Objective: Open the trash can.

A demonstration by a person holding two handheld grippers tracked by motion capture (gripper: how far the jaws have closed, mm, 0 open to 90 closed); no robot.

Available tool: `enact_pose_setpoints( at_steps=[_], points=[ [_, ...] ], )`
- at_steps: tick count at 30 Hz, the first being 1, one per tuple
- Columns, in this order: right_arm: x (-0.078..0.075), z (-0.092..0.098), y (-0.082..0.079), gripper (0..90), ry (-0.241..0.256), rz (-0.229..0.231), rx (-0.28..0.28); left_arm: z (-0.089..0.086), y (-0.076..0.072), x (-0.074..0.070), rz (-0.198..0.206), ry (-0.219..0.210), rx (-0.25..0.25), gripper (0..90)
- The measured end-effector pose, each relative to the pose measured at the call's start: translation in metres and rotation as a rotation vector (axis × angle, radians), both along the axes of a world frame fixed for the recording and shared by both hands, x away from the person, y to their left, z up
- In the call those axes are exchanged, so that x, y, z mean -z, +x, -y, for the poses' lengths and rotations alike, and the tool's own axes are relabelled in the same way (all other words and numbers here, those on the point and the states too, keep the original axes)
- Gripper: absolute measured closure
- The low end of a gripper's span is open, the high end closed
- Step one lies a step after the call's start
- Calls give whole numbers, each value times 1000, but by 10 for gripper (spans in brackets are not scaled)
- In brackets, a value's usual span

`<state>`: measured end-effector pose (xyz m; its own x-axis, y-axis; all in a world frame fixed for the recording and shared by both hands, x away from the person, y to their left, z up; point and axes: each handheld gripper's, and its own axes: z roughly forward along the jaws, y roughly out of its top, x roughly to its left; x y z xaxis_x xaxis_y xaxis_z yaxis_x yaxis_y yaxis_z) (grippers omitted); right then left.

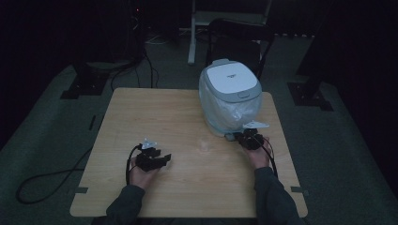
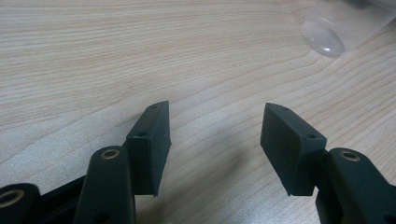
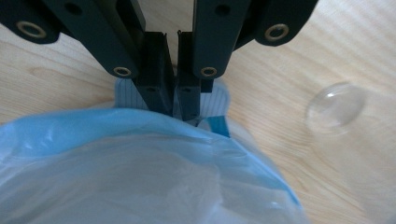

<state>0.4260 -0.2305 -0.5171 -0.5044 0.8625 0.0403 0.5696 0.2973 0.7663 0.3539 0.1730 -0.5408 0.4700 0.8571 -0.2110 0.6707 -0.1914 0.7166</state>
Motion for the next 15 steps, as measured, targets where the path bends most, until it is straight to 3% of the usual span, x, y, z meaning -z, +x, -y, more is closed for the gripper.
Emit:
enact_pose_setpoints(
  at_steps=[3, 15],
  points=[
    [2, 0, 3, 861, 19, -1, 11, 0, -1, 0, 4, -2, 0, 436],
    [10, 1, -3, 871, 17, 53, 0, 1, -4, 1, 8, -3, 3, 436]
  ],
)
